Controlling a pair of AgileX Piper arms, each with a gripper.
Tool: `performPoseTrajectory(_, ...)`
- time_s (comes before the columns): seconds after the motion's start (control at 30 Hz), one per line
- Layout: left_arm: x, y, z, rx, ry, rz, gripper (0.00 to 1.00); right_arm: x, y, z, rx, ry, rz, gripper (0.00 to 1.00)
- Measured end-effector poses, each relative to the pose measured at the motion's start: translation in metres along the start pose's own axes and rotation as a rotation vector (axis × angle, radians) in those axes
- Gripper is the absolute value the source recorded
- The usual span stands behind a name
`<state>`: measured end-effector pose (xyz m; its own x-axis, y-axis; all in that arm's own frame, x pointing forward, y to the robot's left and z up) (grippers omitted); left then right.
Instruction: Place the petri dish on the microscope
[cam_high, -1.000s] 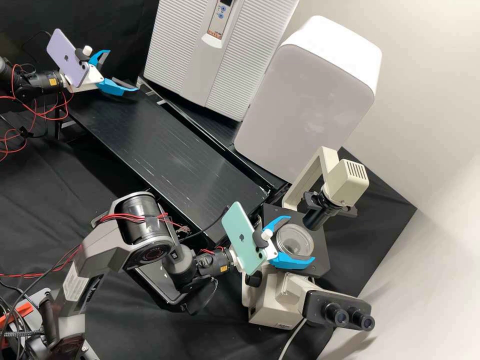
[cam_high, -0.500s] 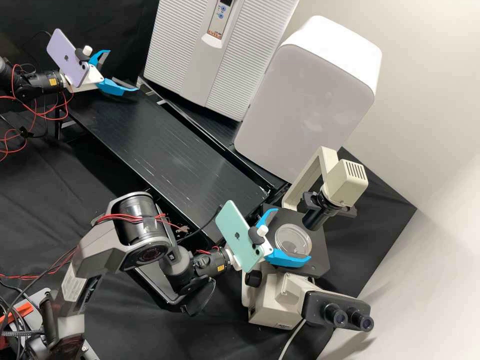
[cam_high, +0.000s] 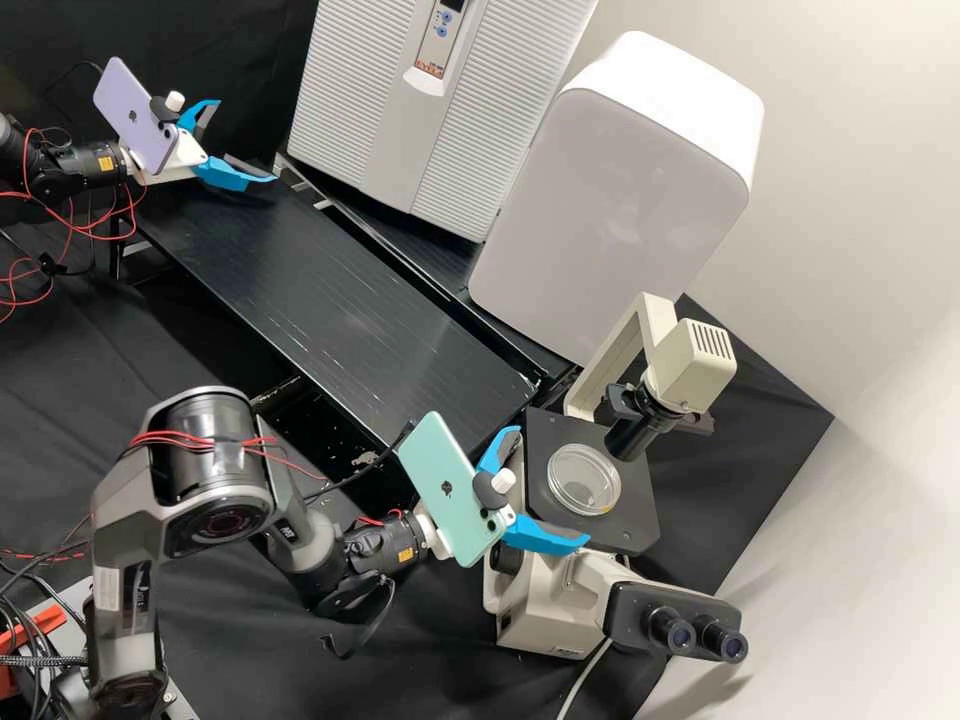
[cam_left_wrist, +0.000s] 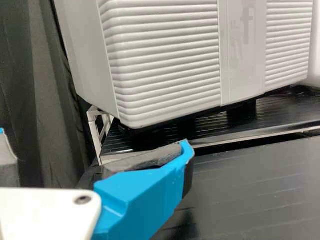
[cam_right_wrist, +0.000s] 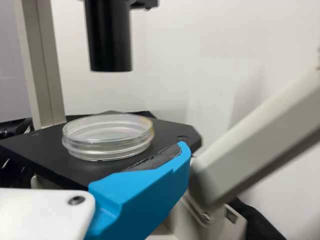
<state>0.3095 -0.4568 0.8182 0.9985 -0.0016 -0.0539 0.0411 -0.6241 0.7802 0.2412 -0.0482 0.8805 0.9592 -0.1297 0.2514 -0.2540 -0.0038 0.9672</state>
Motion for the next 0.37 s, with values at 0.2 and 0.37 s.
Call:
performPoseTrajectory(0.2,0.000,0.000,0.000,0.000,0.000,0.000,1.00,-0.028,0.009,-0.014,0.026,-0.036,0.119,1.00)
performPoseTrajectory(0.37,0.000,0.000,0.000,0.000,0.000,0.000,1.00,-0.052,0.006,-0.027,0.080,0.006,0.125,1.00)
